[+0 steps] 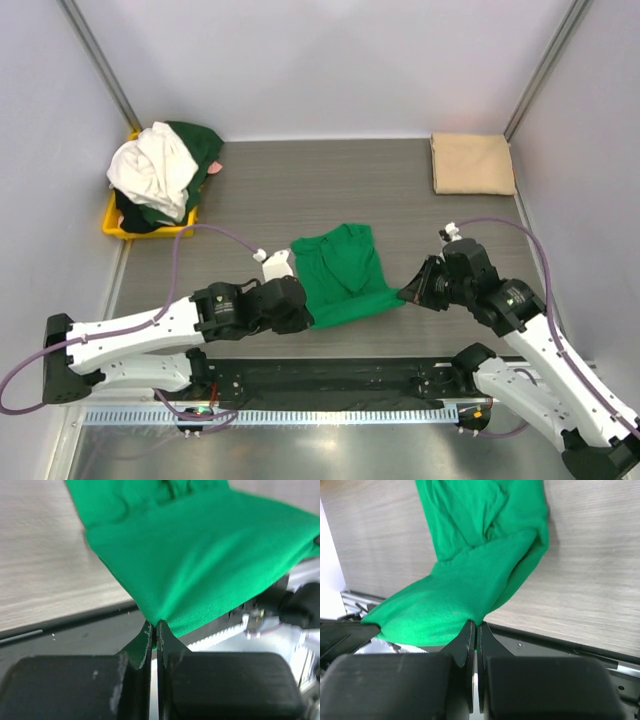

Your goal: Fold and stack the t-shirts

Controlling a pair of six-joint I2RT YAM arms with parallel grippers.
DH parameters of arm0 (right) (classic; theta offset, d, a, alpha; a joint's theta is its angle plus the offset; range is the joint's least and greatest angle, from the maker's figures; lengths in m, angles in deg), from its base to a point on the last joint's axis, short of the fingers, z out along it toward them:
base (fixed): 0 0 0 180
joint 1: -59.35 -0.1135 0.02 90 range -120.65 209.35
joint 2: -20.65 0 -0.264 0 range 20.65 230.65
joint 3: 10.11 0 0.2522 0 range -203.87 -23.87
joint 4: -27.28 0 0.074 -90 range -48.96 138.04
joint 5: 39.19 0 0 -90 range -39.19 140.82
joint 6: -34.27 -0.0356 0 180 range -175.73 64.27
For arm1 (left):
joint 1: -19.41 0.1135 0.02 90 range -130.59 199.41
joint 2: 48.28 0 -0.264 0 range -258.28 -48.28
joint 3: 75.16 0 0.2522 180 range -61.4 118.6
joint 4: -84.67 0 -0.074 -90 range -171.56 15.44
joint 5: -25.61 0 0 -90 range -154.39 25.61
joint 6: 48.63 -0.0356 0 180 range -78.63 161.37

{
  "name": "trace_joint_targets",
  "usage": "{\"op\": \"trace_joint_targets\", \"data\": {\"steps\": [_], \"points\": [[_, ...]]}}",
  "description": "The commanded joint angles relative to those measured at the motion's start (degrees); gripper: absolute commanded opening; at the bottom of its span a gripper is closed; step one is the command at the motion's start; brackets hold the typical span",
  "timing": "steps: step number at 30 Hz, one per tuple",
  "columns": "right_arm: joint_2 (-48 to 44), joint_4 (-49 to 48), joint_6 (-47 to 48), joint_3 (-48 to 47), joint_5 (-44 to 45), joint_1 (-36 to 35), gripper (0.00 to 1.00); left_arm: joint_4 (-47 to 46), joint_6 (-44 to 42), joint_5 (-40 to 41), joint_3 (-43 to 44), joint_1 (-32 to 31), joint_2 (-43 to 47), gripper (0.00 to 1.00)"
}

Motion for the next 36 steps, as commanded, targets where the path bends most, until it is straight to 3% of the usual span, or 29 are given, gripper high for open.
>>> {"op": "trace_joint_targets", "data": {"steps": [1, 9, 16, 21, 25, 27, 28, 29, 30, 31, 32, 34, 36], "points": [[4.39, 1.47, 0.97, -7.35, 6.58, 0.01, 0.01, 8.53, 1.91, 9.88, 6.12, 0.75, -1.13, 0.00], [17.91, -0.64, 5.37, -17.29, 11.94, 0.45, 0.01, 6.88, -6.43, 3.76, 11.14, 12.52, -4.12, 0.00], [29.94, -5.38, 9.67, -23.17, 7.04, 5.01, 0.01, 1.69, -13.46, -6.52, 12.63, 26.21, -9.39, 0.00], [39.97, -9.34, 12.13, -27.13, 0.98, 10.45, 0.01, -2.26, -17.60, -16.19, 15.09, 37.02, -18.26, 0.00], [54.90, -10.40, 14.68, -40.35, -3.08, 12.83, 0.01, -4.90, -22.07, -27.41, 21.83, 46.08, -30.98, 0.01], [66.40, -8.48, 16.87, -49.06, -4.40, 13.54, 0.34, -4.30, -23.66, -30.60, 26.84, 51.69, -43.33, 0.09], [70.28, -5.25, 17.76, -59.73, -5.54, 13.98, 0.52, -2.55, -25.06, -33.49, 34.53, 53.30, -47.85, 0.16], [74.23, -2.17, 18.46, -65.92, -5.55, 14.16, 0.68, 2.52, -26.99, -35.08, 39.13, 54.36, -51.81, 0.42], [81.67, 1.51, 19.60, -72.16, -5.03, 14.42, 0.73, 5.09, -28.40, -36.14, 43.53, 55.32, -58.90, 0.55], [83.92, 6.16, 20.13, -81.10, -3.89, 14.51, 0.76, 7.99, -29.81, -36.59, 52.27, 55.42, -61.41, 0.62], [85.50, 7.25, 20.14, -83.19, -3.44, 14.51, 0.80, 12.80, -32.08, -36.25, 56.01, 55.25, -63.61, 0.74], [84.04, 5.27, 20.31, -79.39, -3.09, 14.51, 0.80, 14.86, -32.98, -35.19, 60.43, 54.63, -64.42, 0.77], [78.53, -1.39, 20.23, -71.13, -4.40, 14.51, 0.80, 13.48, -32.72, -33.61, 56.44, 54.54, -61.97, 0.78]]}}
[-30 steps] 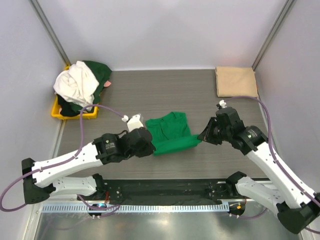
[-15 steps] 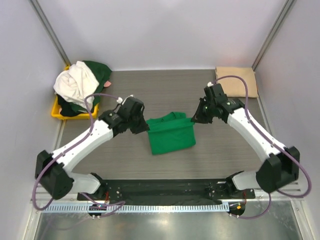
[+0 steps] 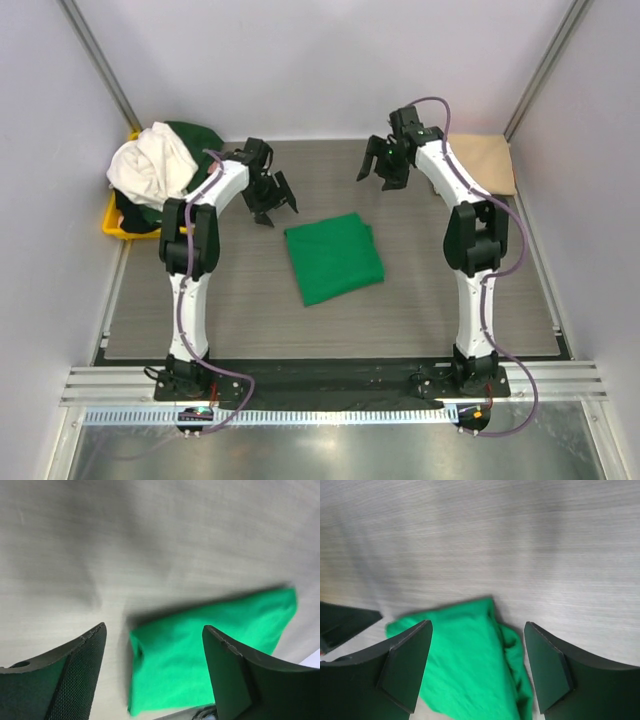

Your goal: Fold and stack the t-shirts

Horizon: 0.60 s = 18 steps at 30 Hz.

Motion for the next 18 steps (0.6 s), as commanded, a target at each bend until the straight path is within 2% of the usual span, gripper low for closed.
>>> {"op": "trace_joint_targets", "data": {"steps": [1, 7, 10, 13, 16, 18], "points": [[-10.13, -2.28, 1.65, 13.37, -1.17, -0.33, 0.80, 6.08, -3.83, -1.85, -0.79, -2.02, 9.72, 0.79], [-20.51, -17.65, -0.99, 41.36, -4.68, -0.15, 0.80, 1.06, -5.40, 4.03, -15.73, -2.20, 20.81, 0.79], [-23.77, -25.11, -2.31, 49.90, -7.49, -0.15, 0.81, 0.98, -6.46, 7.02, -22.39, -2.64, 27.57, 0.79], [-23.34, -28.92, -2.05, 51.17, -10.31, -0.07, 0.84, -0.34, -6.81, 7.73, -29.79, -2.82, 35.13, 0.79], [-20.44, -30.86, -1.78, 49.07, -11.71, 0.02, 0.89, 0.01, -6.99, 8.52, -35.25, -2.90, 42.34, 0.78], [-16.85, -31.04, -1.52, 47.48, -11.98, 0.02, 0.90, 0.80, -7.16, 9.23, -38.23, -2.90, 46.21, 0.78]]}}
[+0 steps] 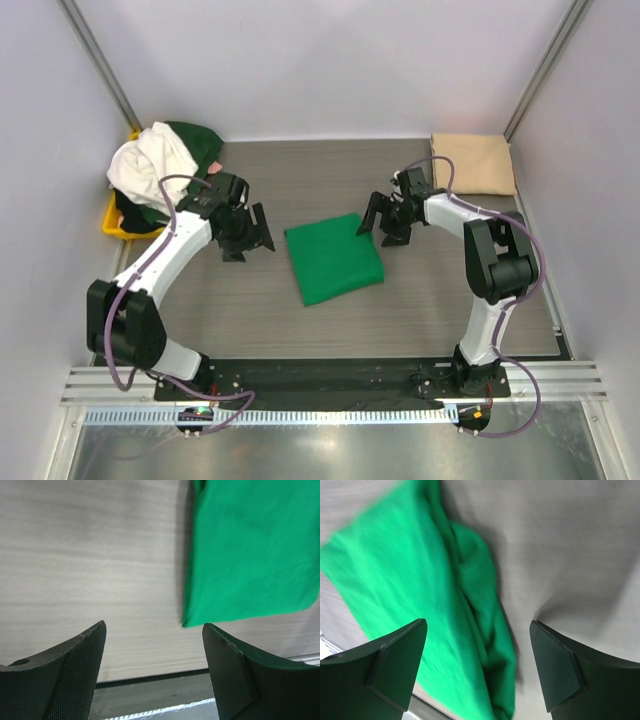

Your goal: Fold and stack the t-shirts

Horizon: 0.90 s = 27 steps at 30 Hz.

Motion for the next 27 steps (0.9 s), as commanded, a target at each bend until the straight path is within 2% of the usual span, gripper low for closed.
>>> {"op": "trace_joint_targets", "data": {"steps": [1, 3, 6, 9, 10, 12, 13, 15, 16, 17, 19, 23, 27], "points": [[4.06, -7.04, 0.23, -4.25, -3.71, -0.04, 0.90, 0.43, -1.63, 2.23, -3.34, -0.19, 9.01, 0.79], [6.43, -8.09, -0.29, -5.05, -5.39, -0.22, 0.90, 1.13, -1.81, 2.41, -5.36, -0.19, 12.19, 0.78], [8.99, -11.60, -1.26, -3.58, -9.17, -2.06, 0.83, 2.10, -2.42, 2.15, -7.56, -0.19, 17.03, 0.78], [9.69, -14.24, -0.83, -0.85, -12.24, -5.22, 0.71, 2.72, -3.21, 2.15, -10.28, -0.19, 20.28, 0.79], [10.13, -15.64, -1.00, 0.20, -13.64, -5.67, 0.61, 2.54, -3.39, 2.24, -11.07, -0.19, 21.08, 0.79], [10.31, -19.68, -2.05, 3.01, -17.16, -6.89, 0.52, 2.19, -3.92, 2.41, -13.70, -0.19, 23.36, 0.79], [10.40, -20.22, -1.97, 3.38, -18.04, -7.33, 0.41, 1.84, -4.18, 2.50, -14.59, -0.19, 24.24, 0.79], [10.49, -20.75, -1.44, 3.73, -19.45, -8.04, 0.24, 1.49, -5.06, 3.55, -16.78, -0.10, 26.35, 0.79], [10.31, -21.02, -1.35, 3.82, -19.98, -8.13, 0.08, 1.31, -5.41, 3.99, -17.40, -0.19, 27.05, 0.79], [9.36, -21.28, -1.18, 3.91, -20.25, -7.96, 0.01, 1.22, -5.41, 4.43, -18.45, -0.02, 28.37, 0.79], [7.68, -20.93, -0.83, 3.56, -19.28, -6.82, 0.01, 1.40, -5.24, 4.79, -18.38, -0.10, 29.52, 0.78], [3.21, -9.80, 6.45, -3.55, -14.99, -2.60, 0.01, 1.57, -6.03, 6.71, -17.50, -0.19, 33.12, 0.78], [0.83, 4.01, 15.85, -13.99, -4.99, 2.32, 0.01, -2.46, -5.77, 6.63, -20.04, -0.19, 38.73, 0.78]]}}
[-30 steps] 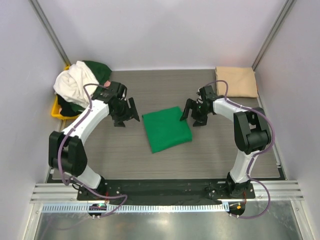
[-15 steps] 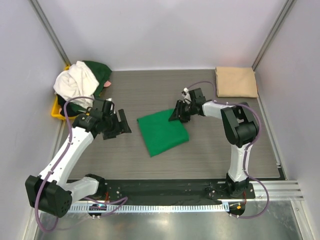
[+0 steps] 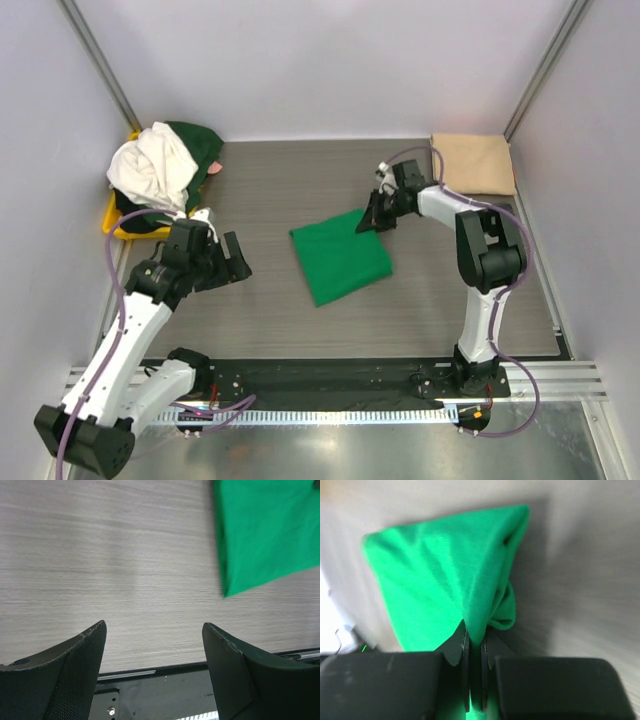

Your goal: Fold and stack the t-shirts

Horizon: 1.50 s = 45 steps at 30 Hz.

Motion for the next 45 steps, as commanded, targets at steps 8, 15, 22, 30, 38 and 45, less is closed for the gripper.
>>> {"op": "trace_joint_targets", "data": {"steps": [8, 15, 22, 30, 38, 45], "points": [[-3.81, 17.86, 14.92, -26.18, 17.20, 12.26, 0.01, -3.76, -1.46, 3.19, -0.68, -0.10, 4.35, 0.78], [5.60, 25.51, 19.58, -49.03, 22.75, 15.26, 0.01, -4.11, -1.64, 2.66, -0.86, -0.10, 3.82, 0.77], [11.67, 28.76, 21.87, -63.11, 24.24, 17.90, 0.01, -4.46, -1.55, 2.57, -1.12, -0.02, 3.82, 0.77], [11.50, 28.24, 20.64, -68.74, 23.10, 21.24, 0.01, -4.64, -1.46, 2.40, -1.21, -0.02, 3.03, 0.76], [10.62, 27.80, 20.55, -68.83, 20.02, 24.31, 0.01, -4.55, -1.46, 2.31, -1.38, -0.10, 2.33, 0.75], [11.41, 27.27, 20.03, -70.58, 18.89, 26.77, 0.01, -4.64, -1.46, 2.22, -1.38, -0.02, 1.71, 0.75]]}}
